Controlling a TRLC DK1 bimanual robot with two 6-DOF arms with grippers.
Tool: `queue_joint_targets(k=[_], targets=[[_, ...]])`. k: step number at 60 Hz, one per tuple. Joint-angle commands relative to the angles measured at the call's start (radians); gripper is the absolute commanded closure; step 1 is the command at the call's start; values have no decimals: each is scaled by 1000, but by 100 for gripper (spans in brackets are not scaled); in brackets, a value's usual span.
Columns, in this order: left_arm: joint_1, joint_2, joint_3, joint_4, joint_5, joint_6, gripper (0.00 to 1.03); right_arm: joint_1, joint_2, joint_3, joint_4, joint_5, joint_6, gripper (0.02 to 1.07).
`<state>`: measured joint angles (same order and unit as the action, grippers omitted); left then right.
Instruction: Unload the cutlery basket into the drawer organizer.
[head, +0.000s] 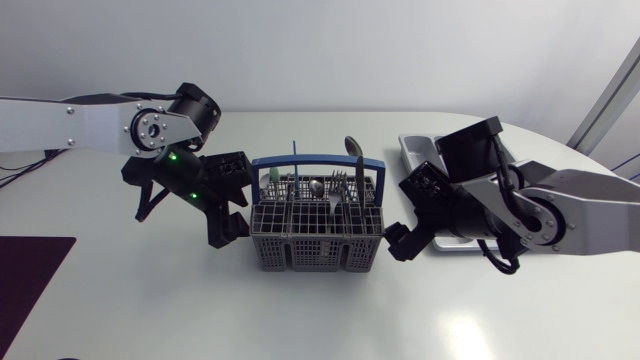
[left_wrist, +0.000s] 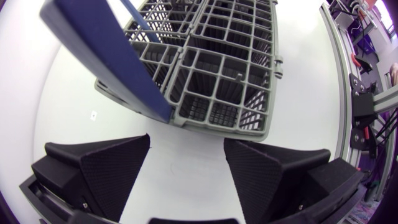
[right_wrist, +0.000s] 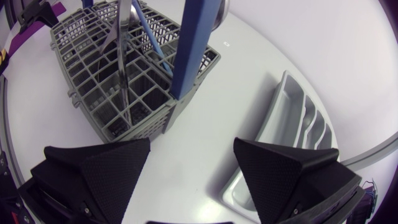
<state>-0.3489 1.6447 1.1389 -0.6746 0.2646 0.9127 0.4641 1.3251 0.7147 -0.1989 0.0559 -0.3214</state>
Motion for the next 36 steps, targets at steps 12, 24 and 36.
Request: queue_joint_targets(k=[12,24,36], targets=[[21,-121,-77,29,47,-31,5,-1,-172,-95,-7,-7,-13,9],[48,-187,-114,29,47,-31,5,1,-253,-106,-54,-10,-13,7],[14,-338,-185,47,50,-61,5,19,-320,-112,-65,-30,-10,7]])
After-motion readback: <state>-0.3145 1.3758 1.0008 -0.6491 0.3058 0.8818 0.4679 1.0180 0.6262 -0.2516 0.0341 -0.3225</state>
